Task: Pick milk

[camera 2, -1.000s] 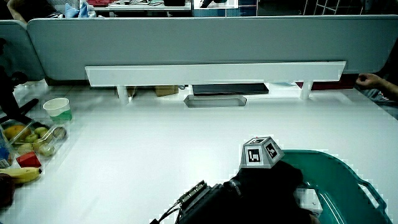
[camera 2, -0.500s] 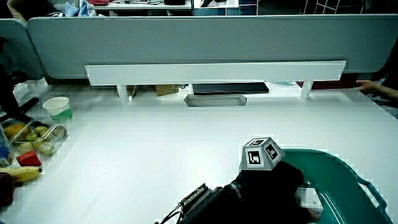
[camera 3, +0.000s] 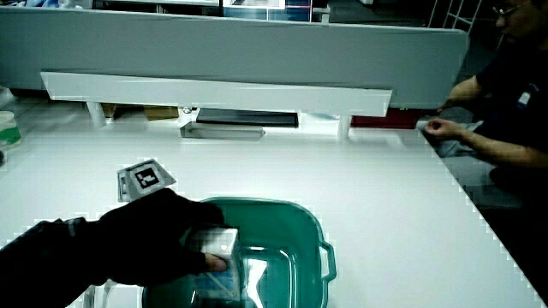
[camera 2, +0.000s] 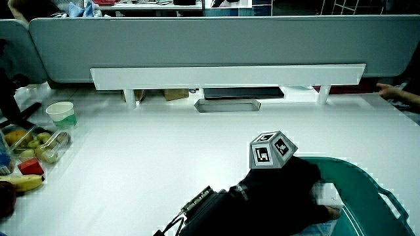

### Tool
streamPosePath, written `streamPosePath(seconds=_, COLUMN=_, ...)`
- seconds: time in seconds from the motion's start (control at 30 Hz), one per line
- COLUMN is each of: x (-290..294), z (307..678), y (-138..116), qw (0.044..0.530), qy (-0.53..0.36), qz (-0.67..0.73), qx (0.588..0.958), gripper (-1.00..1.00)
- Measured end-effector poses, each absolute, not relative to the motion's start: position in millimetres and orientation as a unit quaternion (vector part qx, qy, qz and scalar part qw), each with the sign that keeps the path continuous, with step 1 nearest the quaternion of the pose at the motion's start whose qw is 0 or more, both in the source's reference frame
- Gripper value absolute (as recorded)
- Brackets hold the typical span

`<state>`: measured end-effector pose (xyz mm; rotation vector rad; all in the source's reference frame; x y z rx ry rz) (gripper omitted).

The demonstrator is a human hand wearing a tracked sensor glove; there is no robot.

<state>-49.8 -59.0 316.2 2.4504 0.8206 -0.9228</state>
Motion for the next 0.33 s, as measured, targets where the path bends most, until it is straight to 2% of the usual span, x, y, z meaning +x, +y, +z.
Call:
streamPosePath(seconds=0.03, x=-52.3, z=312.1, y=-59.6, qw=0.181, qy=0.298, qz=-0.321, qx=0.880, gripper=1.00)
streamPosePath(seconds=0.07, x=-54.9, z=306.9, y=-59.8, qw=0.186, qy=0.291, qz=-0.319, qx=0.883, gripper=1.00)
streamPosePath(seconds=0.1, x=-56.9, z=303.4, y=-60.7, qw=0.157, qy=0.314, qz=-0.304, qx=0.886, gripper=1.00)
streamPosePath(seconds=0.13, x=-59.9, z=302.4, y=-61.1, qw=0.155, qy=0.316, qz=-0.330, qx=0.876, gripper=1.00)
streamPosePath(seconds=0.17, x=-63.1, z=296.9, y=-61.0, qw=0.149, qy=0.310, qz=-0.299, qx=0.890, gripper=1.00)
streamPosePath(seconds=0.2, x=-66.0, z=296.5, y=-62.0, qw=0.145, qy=0.325, qz=-0.332, qx=0.874, gripper=1.00)
streamPosePath(seconds=0.23, x=-69.0, z=290.0, y=-61.8, qw=0.132, qy=0.323, qz=-0.299, qx=0.888, gripper=1.00)
streamPosePath(seconds=0.3, x=-75.4, z=285.4, y=-62.0, qw=0.134, qy=0.313, qz=-0.306, qx=0.889, gripper=1.00)
streamPosePath(seconds=0.33, x=-77.7, z=281.8, y=-62.7, qw=0.120, qy=0.332, qz=-0.311, qx=0.882, gripper=1.00)
